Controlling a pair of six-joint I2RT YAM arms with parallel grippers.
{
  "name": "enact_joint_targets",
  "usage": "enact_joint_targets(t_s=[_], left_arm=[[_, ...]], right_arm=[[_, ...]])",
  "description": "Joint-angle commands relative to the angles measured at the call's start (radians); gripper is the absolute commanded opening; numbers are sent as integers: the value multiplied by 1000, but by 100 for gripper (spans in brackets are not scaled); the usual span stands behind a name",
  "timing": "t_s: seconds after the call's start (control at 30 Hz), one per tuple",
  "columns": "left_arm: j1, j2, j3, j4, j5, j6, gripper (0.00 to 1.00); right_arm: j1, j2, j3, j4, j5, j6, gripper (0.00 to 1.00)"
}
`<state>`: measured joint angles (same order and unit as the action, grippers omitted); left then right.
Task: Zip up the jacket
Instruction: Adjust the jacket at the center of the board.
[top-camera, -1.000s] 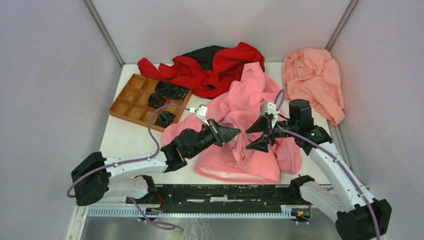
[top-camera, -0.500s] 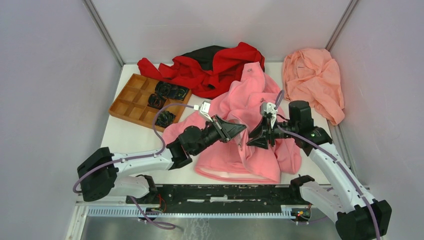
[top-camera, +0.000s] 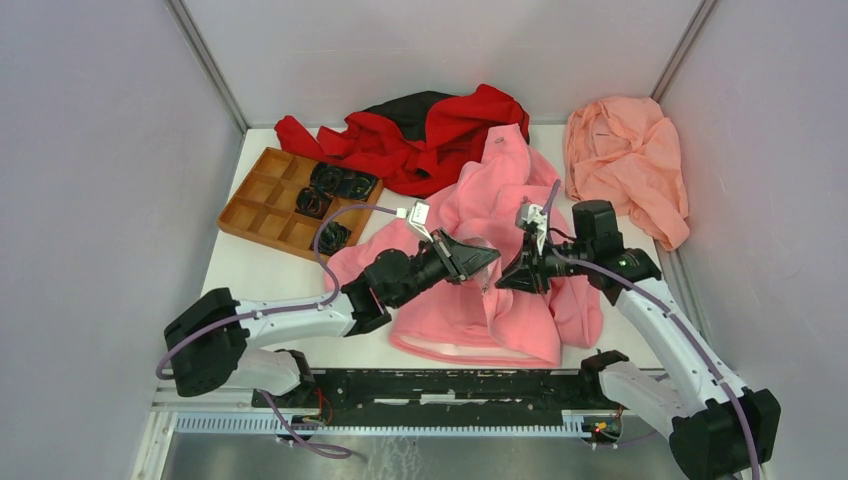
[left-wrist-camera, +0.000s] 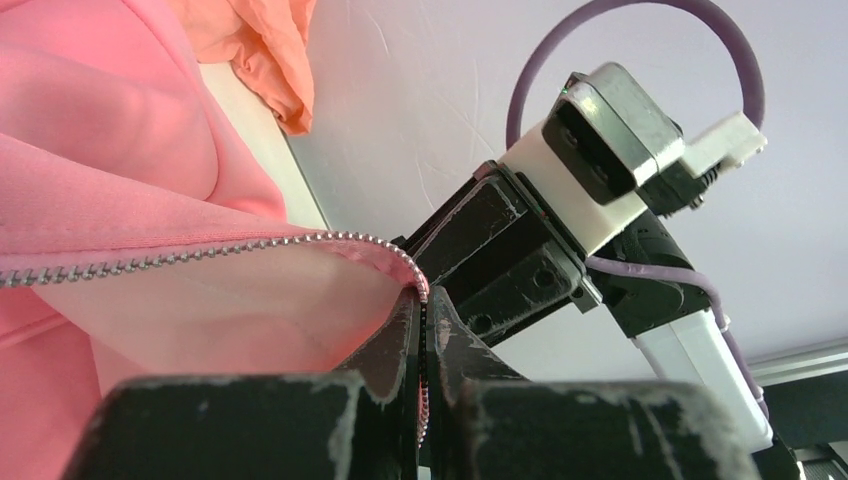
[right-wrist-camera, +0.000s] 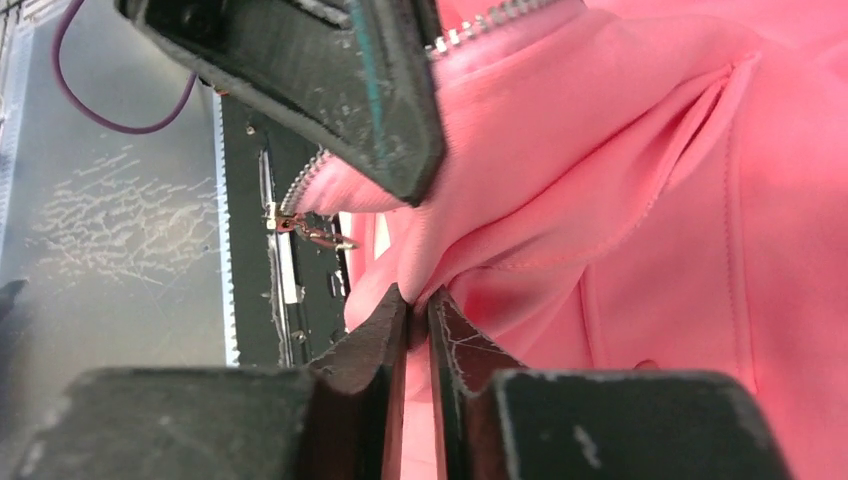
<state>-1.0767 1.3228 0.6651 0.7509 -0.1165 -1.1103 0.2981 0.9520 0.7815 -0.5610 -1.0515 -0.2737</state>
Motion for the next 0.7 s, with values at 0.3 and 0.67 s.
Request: enact_joint_targets(t_s=[0.3, 0.67], left_arm=[[3, -7, 39, 31, -73, 125, 2], [24, 291, 250, 105, 78, 305, 2]], right_arm=[[-13, 42, 311, -431, 445, -546, 5], [-78, 108, 348, -652, 663, -885, 7]])
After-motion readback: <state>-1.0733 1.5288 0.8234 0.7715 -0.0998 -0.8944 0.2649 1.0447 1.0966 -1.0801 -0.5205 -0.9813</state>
